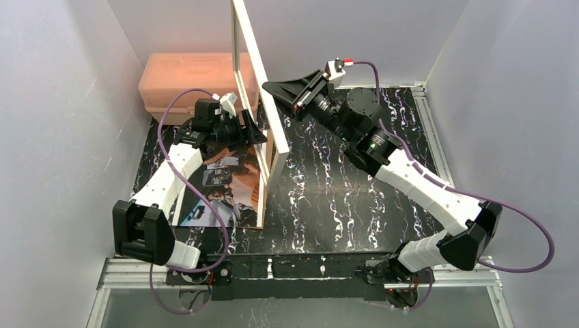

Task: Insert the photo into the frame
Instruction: Turn over the photo frame at the center of the board.

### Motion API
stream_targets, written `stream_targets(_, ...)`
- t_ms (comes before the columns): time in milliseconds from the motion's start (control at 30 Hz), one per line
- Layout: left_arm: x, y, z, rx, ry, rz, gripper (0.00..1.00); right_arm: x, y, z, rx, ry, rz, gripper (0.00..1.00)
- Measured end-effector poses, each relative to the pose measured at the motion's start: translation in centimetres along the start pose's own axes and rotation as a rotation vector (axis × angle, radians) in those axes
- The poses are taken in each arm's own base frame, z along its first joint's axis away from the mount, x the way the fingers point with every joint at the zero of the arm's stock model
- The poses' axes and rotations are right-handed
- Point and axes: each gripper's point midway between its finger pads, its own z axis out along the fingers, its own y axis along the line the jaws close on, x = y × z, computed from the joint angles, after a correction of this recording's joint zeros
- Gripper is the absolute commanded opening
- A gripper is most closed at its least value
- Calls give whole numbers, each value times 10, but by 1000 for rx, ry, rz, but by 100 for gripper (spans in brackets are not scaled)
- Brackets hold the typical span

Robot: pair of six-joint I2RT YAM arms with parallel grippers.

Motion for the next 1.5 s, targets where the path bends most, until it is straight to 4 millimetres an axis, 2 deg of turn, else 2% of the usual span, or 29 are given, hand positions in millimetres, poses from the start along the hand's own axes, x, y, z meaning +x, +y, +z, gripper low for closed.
stream_targets(100,-2,-2,1,17,-13,6,65,0,1,-4,-13,-4,19,1)
stream_targets(200,4,0,2,21,-3,-6,58,0,-2,-3,-16,-5,40,1)
stream_targets(267,9,1,4,25,9,-17,46,1,-3,-3,-17,-5,49,1)
stream_targets(367,12,1,4,34,17,-24,21,0,-1,-3,-27,-7,54,1)
stream_targets(467,9,3,2,29,7,-38,1,0,2,-5,-34,-8,47,3)
stream_targets(567,5,8,-6,7,-12,-27,0,-2,1,-12,-29,-25,41,8)
stream_targets(633,5,9,-12,-10,-20,1,0,-6,1,-20,-26,-41,42,16)
stream_targets(833,-7,21,-35,-59,-79,74,0,-18,0,-43,-7,-60,22,57)
stream_targets(933,-14,34,-44,-110,-111,110,0,-34,-13,-49,54,-87,-24,75)
stream_targets(967,-17,38,-47,-128,-121,121,0,-39,-18,-51,75,-95,-35,77)
stream_targets(1067,-22,41,-54,-152,-150,162,0,-50,-37,-58,155,-114,-60,77)
stream_targets(1200,-28,39,-64,-167,-185,212,0,-51,-53,-65,228,-105,-75,67)
stream_targets(1367,-32,39,-71,-187,-212,262,0,-50,-78,-77,369,-69,-121,61)
stream_targets(1500,-37,38,-76,-203,-235,308,0,-55,-86,-88,498,-37,-202,52)
